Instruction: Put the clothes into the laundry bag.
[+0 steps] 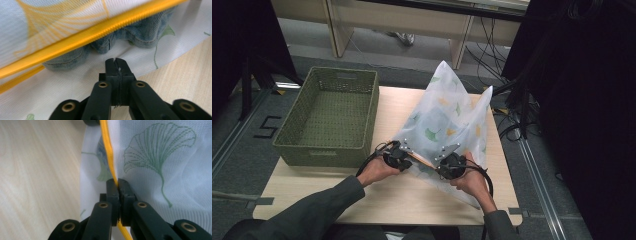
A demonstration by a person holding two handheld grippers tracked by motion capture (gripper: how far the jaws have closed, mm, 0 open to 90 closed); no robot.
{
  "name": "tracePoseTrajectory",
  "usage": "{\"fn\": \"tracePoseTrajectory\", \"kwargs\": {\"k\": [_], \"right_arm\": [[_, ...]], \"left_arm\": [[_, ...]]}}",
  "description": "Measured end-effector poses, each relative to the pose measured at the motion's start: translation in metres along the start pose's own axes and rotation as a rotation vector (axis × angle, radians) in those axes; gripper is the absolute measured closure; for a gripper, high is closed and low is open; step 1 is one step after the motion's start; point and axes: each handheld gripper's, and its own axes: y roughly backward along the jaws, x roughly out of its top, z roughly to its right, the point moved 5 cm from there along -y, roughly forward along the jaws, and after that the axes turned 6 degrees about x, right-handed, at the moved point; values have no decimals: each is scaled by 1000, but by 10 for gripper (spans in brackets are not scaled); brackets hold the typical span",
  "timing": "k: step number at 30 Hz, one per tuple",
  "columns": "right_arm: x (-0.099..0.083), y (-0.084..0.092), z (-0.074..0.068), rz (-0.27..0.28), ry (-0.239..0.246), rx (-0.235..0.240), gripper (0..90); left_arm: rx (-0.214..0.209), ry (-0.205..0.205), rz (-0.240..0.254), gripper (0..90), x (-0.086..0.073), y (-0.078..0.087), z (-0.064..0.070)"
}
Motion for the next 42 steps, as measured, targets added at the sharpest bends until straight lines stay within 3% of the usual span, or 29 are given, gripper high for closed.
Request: {"fn": "tracePoseTrajectory", "kwargs": {"k": [2,3,4,6,9,10,13,14,16,17,18,19,20,21,24,25,26,29,31,34,35,36,38,41,42], "right_arm": [[4,-3,5,1,41,-8,892],[5,-3,5,5,27,-16,892],[6,-5,8,8,53,-19,892],[7,-6,7,3,18,-21,892],[10,-11,11,5,25,-32,892],[11,-13,14,4,28,-42,892],[18,-18,21,10,10,-65,893],[21,-19,24,15,16,-87,893],[26,-22,29,13,7,-98,893],[29,-24,34,14,22,-111,893],[31,-27,38,3,-12,-129,893],[33,-28,43,-3,-25,-149,893],[35,-29,49,-3,-29,-160,893],[38,-31,61,-1,-46,-194,895],[38,-32,72,6,-67,-216,894],[37,-31,75,13,-75,-200,894],[37,-29,74,12,-74,-216,894],[38,-25,72,13,-60,-216,894],[38,-21,69,19,-52,-209,894],[36,-16,67,19,-44,-210,894],[35,-15,65,25,-43,-203,894],[34,-13,64,25,-39,-199,894],[33,-8,60,34,-39,-191,894],[36,-1,52,54,-25,-166,894],[38,0,48,59,32,-139,894]], "left_arm": [[-10,-14,-12,894,-2,2,1],[-23,-15,-24,894,-3,4,3],[-18,1,-4,894,-4,4,5],[-35,-50,-29,894,-8,9,7],[-61,-58,-32,894,-10,11,13],[-61,-31,-19,894,-11,11,16],[-58,-80,-40,895,-15,16,15],[-64,-43,-24,894,-15,16,18],[-61,-86,-44,895,-17,19,16],[-65,-72,-41,894,-19,19,18],[-70,-94,-49,895,-20,21,17],[-69,-68,-32,895,-21,21,19],[-65,-101,-49,895,-23,24,18],[-65,-99,-46,894,-24,25,18],[-68,-89,-45,894,-26,27,18],[-59,-109,-44,889,-25,29,17],[-57,-111,-44,883,-25,30,17],[-63,-59,-9,820,-18,35,15],[-33,-75,3,788,-13,38,8],[-8,-16,27,710,-7,35,-1],[31,21,52,707,-5,30,-4],[49,36,47,711,-4,26,-6],[61,100,64,704,1,14,-12],[83,105,79,765,11,2,-15],[96,111,84,795,14,0,-16]]}}
